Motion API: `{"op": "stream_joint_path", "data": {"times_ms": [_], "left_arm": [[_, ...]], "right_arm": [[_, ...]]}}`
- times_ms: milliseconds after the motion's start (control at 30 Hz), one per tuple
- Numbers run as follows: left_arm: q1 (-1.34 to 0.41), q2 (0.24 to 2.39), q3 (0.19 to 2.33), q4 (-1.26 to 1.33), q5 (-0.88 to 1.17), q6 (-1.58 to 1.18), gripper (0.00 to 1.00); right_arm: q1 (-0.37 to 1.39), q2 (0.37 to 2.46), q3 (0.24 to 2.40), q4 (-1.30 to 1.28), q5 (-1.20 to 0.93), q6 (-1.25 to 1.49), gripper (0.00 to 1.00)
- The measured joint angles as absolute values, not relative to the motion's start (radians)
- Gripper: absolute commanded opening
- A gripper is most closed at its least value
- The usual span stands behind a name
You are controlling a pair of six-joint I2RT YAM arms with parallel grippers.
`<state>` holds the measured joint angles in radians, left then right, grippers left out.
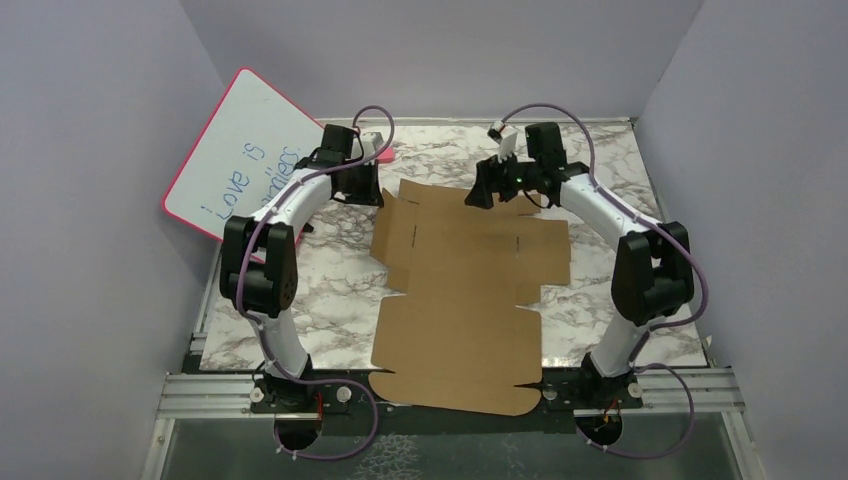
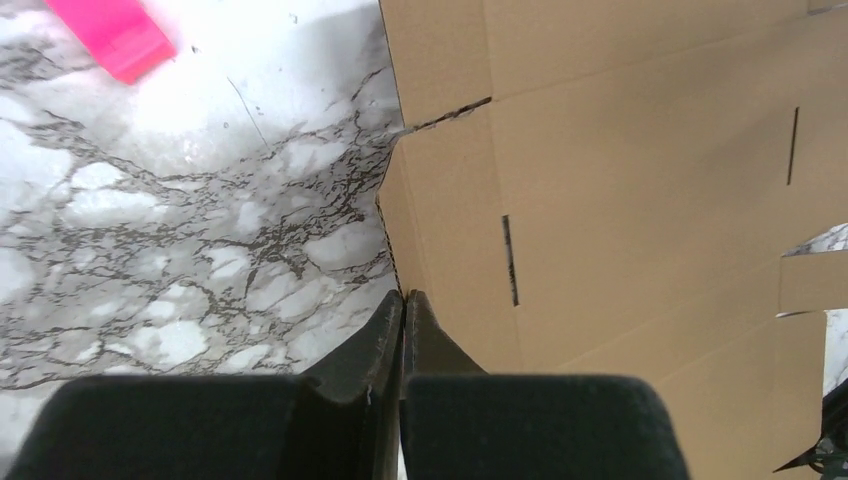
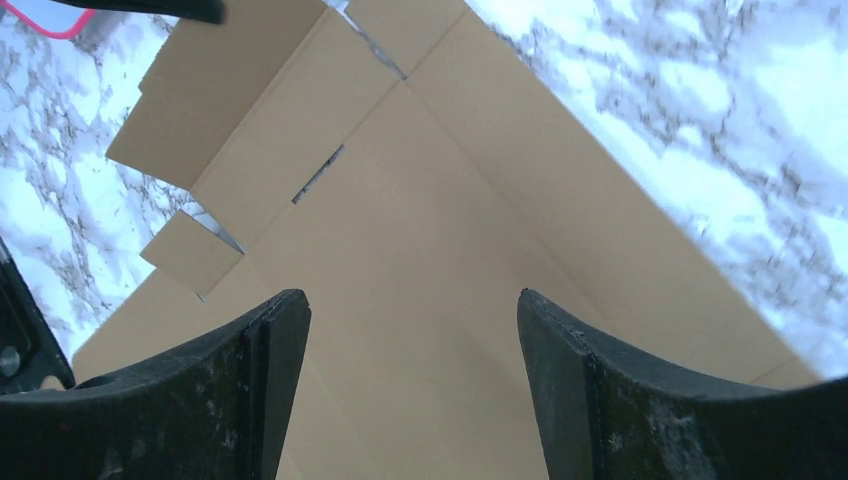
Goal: Fold the paper box
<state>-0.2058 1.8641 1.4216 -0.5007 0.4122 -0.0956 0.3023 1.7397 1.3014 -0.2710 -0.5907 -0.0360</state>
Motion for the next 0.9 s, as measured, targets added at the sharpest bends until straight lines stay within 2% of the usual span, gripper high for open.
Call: {"op": "stream_joint_path", "data": {"times_ms": [467,667,900], "left_arm": [[-0.212,1.705,1.398,-0.484,0.424,-0.073,0.00],[-0.212,1.689,1.394,-0.464,0.446,-0.073,0.00],[-0.223,1.687,1.374,-0.455,0.447,-0.072,0.00]], "right_arm": [[0.299,2.009,1.731,-0.516,-0.669,-0.377,0.83],[0.265,2.101,1.842,-0.598,-0.682,-0.459,0.82],[0.238,2.157,1.887,-0.650,-0.770,-0.525,0.75]]}}
